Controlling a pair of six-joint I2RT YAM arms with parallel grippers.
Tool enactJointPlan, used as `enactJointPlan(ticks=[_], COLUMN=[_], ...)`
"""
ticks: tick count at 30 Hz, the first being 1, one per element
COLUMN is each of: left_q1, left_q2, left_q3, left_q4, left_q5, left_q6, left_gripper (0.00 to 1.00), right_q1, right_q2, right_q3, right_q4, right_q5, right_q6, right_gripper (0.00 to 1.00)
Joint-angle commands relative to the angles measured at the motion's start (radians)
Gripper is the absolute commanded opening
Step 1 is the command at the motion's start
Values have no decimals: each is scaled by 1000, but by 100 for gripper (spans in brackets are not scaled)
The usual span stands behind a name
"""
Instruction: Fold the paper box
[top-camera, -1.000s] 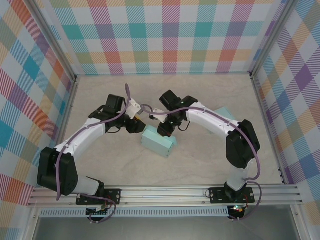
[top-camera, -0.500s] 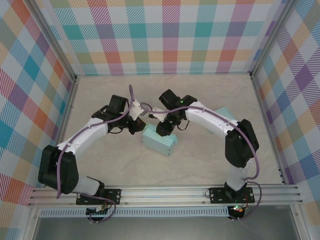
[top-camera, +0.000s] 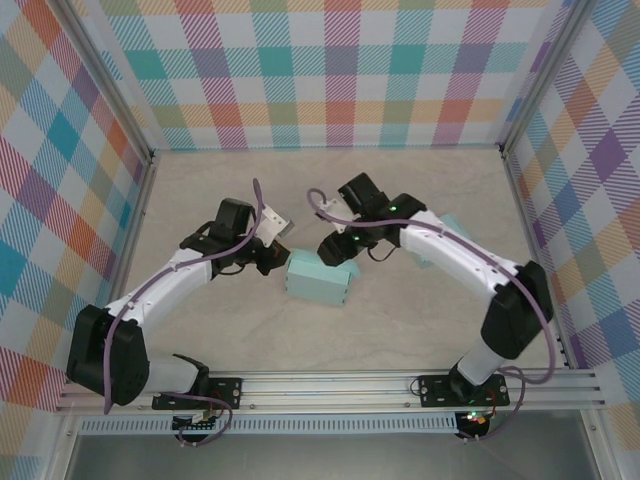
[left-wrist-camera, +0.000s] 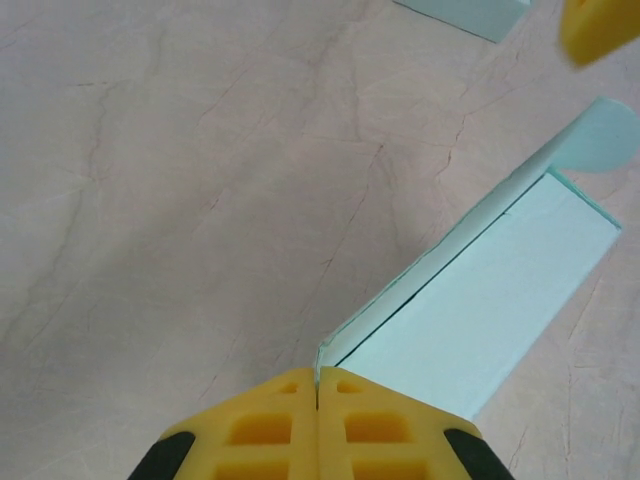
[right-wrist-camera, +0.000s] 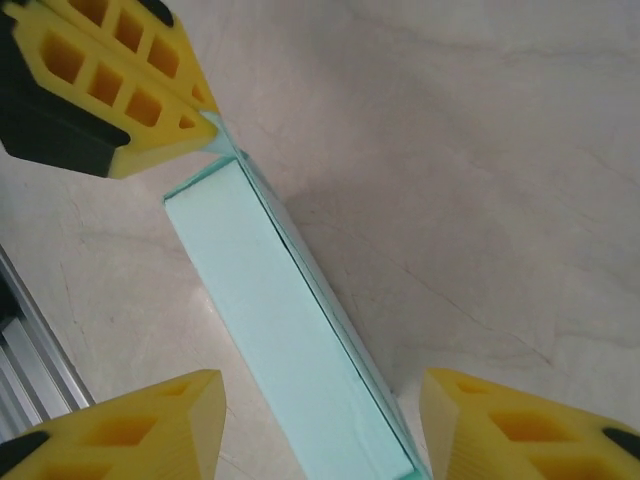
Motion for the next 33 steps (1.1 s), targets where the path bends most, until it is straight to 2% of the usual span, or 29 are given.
enactJointPlan(ticks=[1, 5, 10, 15, 21, 33], left_q1=[-17, -29, -41, -47, -53, -60], left_q2=[-38, -58, -66, -68, -73, -104], left_q3=[-20, -33, -49, -62, -73, -110], left_q4=[20, 26, 38, 50, 62, 80], left_q5=[-35, -72, -109, -117, -122, -153], left_q6=[-26, -40, -58, -60, -60, -89], left_gripper=[7, 7, 8, 8, 8, 8], right_q1=[-25, -36, -37, -37, -36, -20], right_q2=[-100, -194, -274, -291, -240, -160], right_q3=[-65, -143, -242, -317, -323, -287], right_q4=[49, 25, 7, 85, 142, 181], right_q5=[61, 120, 172, 141, 125, 41], right_q6=[139, 270, 420, 428, 394, 412], right_gripper=[55, 55, 47, 47, 47, 32])
